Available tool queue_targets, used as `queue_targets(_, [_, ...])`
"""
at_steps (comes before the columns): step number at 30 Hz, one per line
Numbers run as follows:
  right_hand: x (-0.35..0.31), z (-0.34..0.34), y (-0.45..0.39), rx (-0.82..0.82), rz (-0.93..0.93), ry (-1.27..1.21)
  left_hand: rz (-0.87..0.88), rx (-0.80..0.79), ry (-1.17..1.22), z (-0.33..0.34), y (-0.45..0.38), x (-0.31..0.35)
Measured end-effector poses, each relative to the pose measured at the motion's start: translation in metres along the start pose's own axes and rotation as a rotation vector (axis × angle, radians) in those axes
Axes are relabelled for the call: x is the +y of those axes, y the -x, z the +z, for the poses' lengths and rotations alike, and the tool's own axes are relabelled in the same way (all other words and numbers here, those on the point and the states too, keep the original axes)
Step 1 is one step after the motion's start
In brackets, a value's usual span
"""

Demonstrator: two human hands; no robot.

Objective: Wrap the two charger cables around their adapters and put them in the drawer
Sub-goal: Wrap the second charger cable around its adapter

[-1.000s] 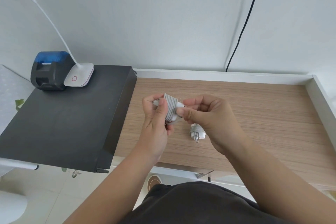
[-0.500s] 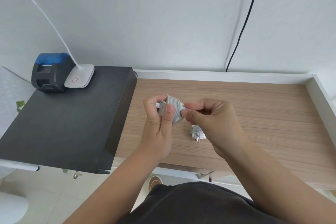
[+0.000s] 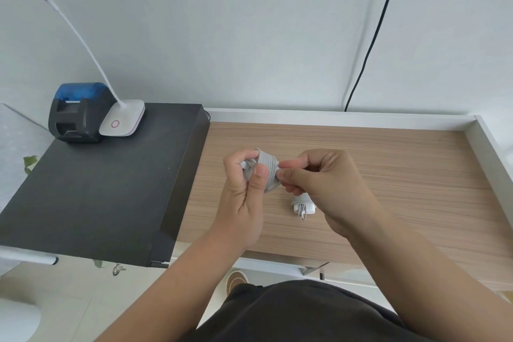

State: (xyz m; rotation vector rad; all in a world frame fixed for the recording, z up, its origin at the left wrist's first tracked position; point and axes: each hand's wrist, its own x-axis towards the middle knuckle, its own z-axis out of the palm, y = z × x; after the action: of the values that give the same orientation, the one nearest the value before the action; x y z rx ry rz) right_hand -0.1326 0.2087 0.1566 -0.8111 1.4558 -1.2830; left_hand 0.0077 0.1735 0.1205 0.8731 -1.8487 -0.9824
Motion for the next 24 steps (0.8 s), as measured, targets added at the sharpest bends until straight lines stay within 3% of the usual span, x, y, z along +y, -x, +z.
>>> queue_targets(6, [0.001, -0.003, 0.001, -0.056, -0.019, -0.001, -0.022, -0.017, -0.017, 0.000, 0.001, -0.001])
queue_targets(11, [-0.001, -0.004, 0.004, -0.086, -0.158, 0.174, -0.178, -0.012, 0.138, -0.002, -0.001, 0.009])
queue_targets(14, [0.000, -0.003, 0.005, -0.050, -0.264, 0.339, -0.148, -0.032, 0.104, 0.000, -0.002, 0.005])
queue_targets(20, [-0.001, 0.000, 0.005, -0.033, -0.307, 0.454, -0.006, -0.018, -0.092, 0.002, -0.001, 0.006])
queue_targets(24, [0.002, 0.001, 0.008, -0.007, -0.320, 0.484, -0.043, -0.037, -0.066, 0.006, 0.002, -0.003])
